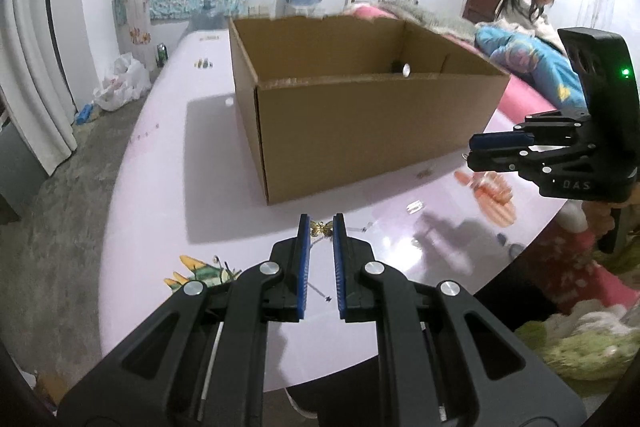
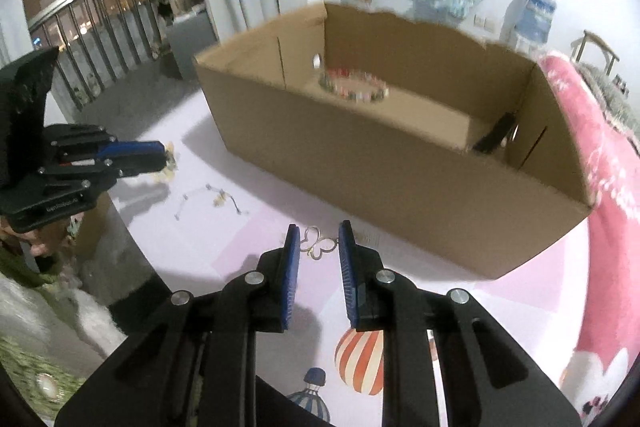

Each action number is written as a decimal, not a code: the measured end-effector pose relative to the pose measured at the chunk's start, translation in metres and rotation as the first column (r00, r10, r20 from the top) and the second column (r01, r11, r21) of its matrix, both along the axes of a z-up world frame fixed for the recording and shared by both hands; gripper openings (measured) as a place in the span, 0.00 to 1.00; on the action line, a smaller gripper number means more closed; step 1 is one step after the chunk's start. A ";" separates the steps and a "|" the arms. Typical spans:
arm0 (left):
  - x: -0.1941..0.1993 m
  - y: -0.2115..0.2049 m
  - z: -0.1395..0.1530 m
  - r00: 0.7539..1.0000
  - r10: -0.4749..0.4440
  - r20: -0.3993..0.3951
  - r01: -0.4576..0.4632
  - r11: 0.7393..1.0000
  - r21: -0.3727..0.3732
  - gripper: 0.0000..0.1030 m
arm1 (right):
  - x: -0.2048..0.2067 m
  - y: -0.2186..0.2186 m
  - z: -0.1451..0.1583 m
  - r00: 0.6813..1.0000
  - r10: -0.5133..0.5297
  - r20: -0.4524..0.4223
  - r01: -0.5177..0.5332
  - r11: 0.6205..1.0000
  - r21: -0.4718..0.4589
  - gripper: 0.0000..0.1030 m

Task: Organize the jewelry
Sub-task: 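Carry the butterfly charms over the box with both grippers, then open both grippers to drop the charms into the box, then withdraw both grippers from the box and lower them to the table charms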

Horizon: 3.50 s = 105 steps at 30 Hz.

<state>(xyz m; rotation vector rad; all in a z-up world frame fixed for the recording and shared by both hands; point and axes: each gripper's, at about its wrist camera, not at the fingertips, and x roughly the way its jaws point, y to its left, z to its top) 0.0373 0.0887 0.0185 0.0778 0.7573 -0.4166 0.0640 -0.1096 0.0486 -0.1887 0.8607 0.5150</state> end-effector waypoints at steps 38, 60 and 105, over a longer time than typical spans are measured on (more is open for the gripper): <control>0.267 -0.082 -0.001 0.844 -0.018 -0.536 -0.121 0.967 -0.223 0.34 | 0.241 -0.016 0.014 0.947 -0.189 -0.260 0.207 0.977 0.043 0.20; 0.126 -0.018 0.115 0.991 0.019 -0.132 -0.050 0.970 -0.236 0.89 | 0.085 -0.052 0.131 0.988 -0.136 0.077 0.114 0.964 0.241 0.60; 0.033 -0.035 -0.048 0.995 -0.015 -0.102 0.025 0.995 0.099 0.46 | 0.019 0.008 -0.043 0.964 -0.189 -0.189 0.227 0.953 0.202 0.61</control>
